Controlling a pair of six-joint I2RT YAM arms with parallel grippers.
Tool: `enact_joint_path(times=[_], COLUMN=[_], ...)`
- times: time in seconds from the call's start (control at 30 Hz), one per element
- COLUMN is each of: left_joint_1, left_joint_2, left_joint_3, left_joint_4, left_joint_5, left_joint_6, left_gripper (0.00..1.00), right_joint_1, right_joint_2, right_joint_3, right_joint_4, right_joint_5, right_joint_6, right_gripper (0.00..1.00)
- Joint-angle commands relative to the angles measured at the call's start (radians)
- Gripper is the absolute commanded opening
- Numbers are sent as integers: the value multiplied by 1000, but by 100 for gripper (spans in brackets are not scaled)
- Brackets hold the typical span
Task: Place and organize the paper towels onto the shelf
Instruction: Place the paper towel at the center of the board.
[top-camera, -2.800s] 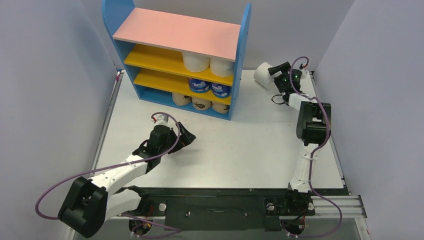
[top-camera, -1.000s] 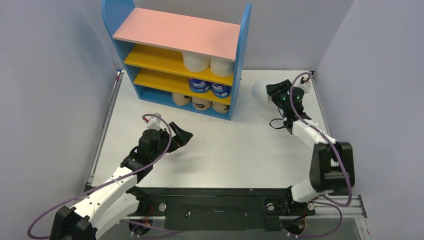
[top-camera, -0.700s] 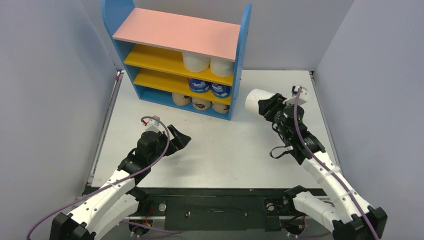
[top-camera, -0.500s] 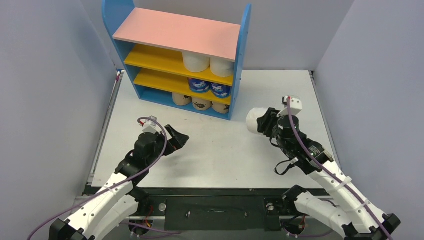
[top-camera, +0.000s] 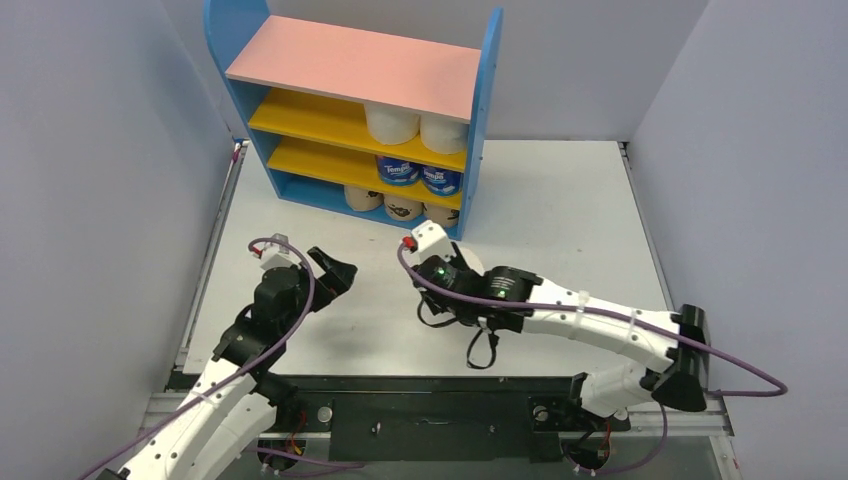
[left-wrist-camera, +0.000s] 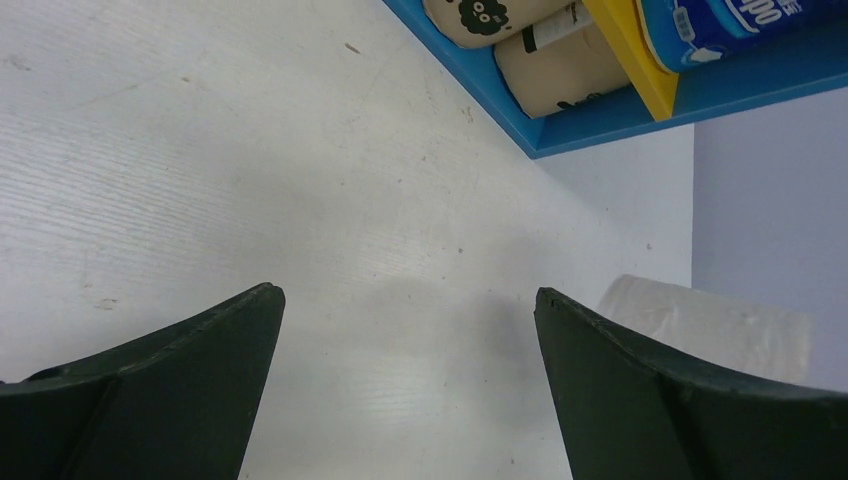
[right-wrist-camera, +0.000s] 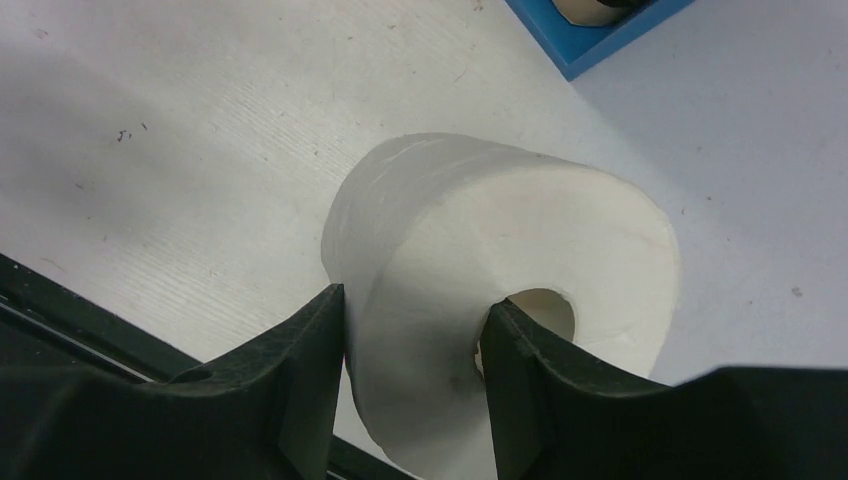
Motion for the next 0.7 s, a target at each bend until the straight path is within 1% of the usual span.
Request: enact_joint_path(times=[0.0, 0.13, 0.23, 0.4, 0.53, 0.67], left_joint_1=[25, 45, 55, 70, 72, 72], left_joint_2=[-60, -101, -118, -112, -99, -73], left_joint_3=[35, 13, 14, 31, 36, 34], left_joint_4=[-87, -81, -99, -138, -139, -127], left_joint_5=[-68, -53, -80, -116, -129, -127], left_joint_6=[-24, 4, 12, 48, 61, 55], left_gripper=[96, 96, 96, 96, 96, 96], right_joint_1=[5, -9, -37, -54, -54, -61], right_joint_2=[108, 246, 331, 392, 428, 459], right_joint_3=[125, 206, 245, 269, 278, 283], right_joint_4=[66, 71, 79, 85, 83, 80], right_joint_5=[-29, -106, -145, -176, -188, -209], right_joint_6=[-113, -174, -201, -229, -238, -244], right_gripper=[28, 29, 29, 32, 34, 38])
